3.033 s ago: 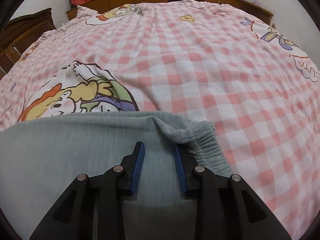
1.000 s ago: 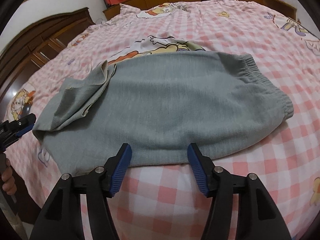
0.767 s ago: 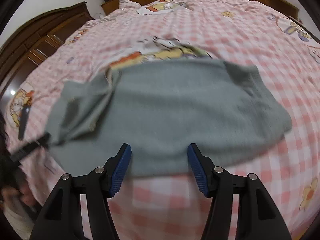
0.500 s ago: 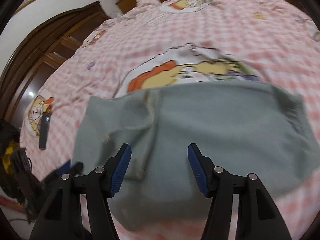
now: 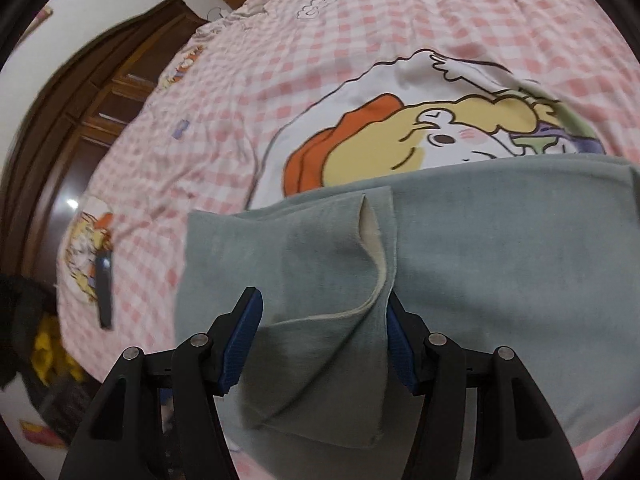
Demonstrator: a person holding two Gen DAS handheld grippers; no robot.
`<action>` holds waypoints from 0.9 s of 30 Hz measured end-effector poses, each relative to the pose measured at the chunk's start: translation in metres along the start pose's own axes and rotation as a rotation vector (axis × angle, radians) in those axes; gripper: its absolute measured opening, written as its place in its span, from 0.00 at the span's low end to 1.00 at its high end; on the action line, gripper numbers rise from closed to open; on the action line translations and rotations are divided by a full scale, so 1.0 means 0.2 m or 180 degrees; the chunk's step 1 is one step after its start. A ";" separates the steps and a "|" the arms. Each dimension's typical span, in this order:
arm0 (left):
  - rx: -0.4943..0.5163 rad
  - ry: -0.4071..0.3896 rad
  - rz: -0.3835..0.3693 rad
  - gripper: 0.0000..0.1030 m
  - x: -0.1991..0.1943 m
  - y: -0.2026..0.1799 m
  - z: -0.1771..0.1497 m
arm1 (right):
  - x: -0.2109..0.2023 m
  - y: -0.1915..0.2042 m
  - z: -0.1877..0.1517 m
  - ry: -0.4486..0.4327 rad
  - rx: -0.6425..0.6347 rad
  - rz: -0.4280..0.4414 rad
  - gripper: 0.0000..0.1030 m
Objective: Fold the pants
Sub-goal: 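Lift the pants edge with the right gripper and fold it over the rest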
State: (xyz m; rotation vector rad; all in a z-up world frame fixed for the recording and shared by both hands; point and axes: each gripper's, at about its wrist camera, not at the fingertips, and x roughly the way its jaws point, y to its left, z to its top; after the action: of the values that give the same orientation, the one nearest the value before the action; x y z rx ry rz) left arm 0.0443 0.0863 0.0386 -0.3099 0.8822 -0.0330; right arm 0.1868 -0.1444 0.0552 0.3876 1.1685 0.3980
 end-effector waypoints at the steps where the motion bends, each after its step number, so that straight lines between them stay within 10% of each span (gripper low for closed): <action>1: 0.0000 -0.0001 -0.0009 0.66 0.00 0.00 0.00 | -0.01 0.00 0.00 -0.0002 0.0031 0.0035 0.58; 10: -0.0011 -0.0010 -0.0034 0.67 -0.01 0.00 -0.01 | 0.05 0.06 -0.02 0.0187 -0.0139 -0.0417 0.57; 15: -0.0062 -0.0016 -0.0163 0.67 -0.06 0.03 -0.03 | 0.04 0.18 -0.08 0.0159 -0.0742 -0.0737 0.10; 27: -0.0290 -0.0131 -0.0273 0.73 -0.17 0.04 -0.06 | -0.46 0.61 0.05 -0.0511 -0.1214 -0.0345 0.08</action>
State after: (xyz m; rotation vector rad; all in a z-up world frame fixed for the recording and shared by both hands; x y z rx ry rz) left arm 0.0129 0.0959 0.0550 -0.4320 0.8306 -0.0657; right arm 0.1527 -0.0854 0.1929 0.0228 0.9274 0.4751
